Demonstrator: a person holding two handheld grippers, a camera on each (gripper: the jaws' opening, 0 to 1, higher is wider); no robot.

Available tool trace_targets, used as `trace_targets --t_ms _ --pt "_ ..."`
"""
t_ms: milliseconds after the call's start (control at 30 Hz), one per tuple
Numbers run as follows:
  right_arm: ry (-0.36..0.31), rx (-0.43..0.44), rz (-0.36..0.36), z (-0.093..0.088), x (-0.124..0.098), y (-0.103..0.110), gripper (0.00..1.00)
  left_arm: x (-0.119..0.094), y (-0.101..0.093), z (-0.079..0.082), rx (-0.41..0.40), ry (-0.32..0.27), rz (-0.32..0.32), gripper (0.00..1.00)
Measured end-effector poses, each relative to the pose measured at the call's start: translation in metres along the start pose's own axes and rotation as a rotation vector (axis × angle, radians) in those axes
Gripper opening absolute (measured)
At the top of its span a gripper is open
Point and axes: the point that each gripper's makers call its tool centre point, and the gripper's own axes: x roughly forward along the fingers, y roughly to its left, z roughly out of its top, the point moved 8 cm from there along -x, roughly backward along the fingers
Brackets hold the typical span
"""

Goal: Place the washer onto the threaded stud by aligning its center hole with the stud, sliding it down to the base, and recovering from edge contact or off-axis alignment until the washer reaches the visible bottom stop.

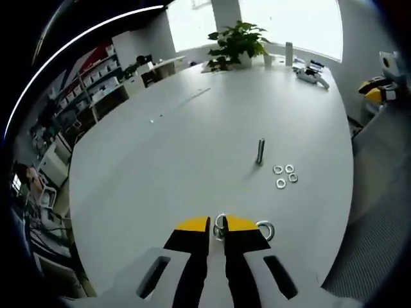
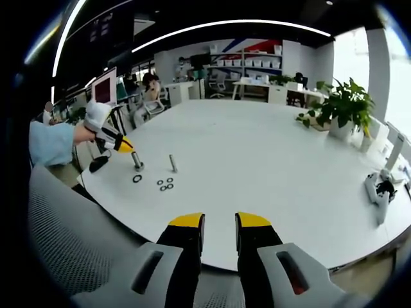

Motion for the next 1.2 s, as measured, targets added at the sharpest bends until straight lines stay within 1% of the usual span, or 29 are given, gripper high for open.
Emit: trace_targets --t_ms 100,233,400,467,567,733,833,1200 --pt "0.001 -0.002 0.001 0.0 0.0 0.001 0.21 -0.001 -0.005 -0.002 0.008 0.001 0.002 0.06" --pt "0.002 -0.003 0.001 0.0 0.0 0.001 0.21 0.0 -0.009 -0.006 -0.005 0.001 0.008 0.05" --pt "0.003 -0.003 0.001 0.0 0.0 0.001 0.21 0.005 -0.019 -0.008 0.002 -0.006 -0.006 0.05" --pt "0.002 -0.003 0.001 0.0 0.0 0.001 0.21 0.01 -0.024 -0.012 0.0 0.011 -0.033 0.05" --pt "0.002 -0.003 0.0 0.0 0.0 0.001 0.21 0.014 -0.028 -0.015 0.018 0.026 -0.043 0.05" --pt "0.001 -0.001 -0.002 0.001 0.0 0.001 0.21 0.021 -0.034 -0.023 0.009 0.049 -0.071 0.06" --pt "0.004 -0.002 -0.002 0.001 0.0 0.001 0.21 0.028 -0.036 -0.029 0.004 0.067 -0.081 0.07" --pt "0.009 -0.002 -0.001 0.0 0.0 0.001 0.21 0.044 -0.041 -0.036 0.018 0.097 -0.106 0.08"
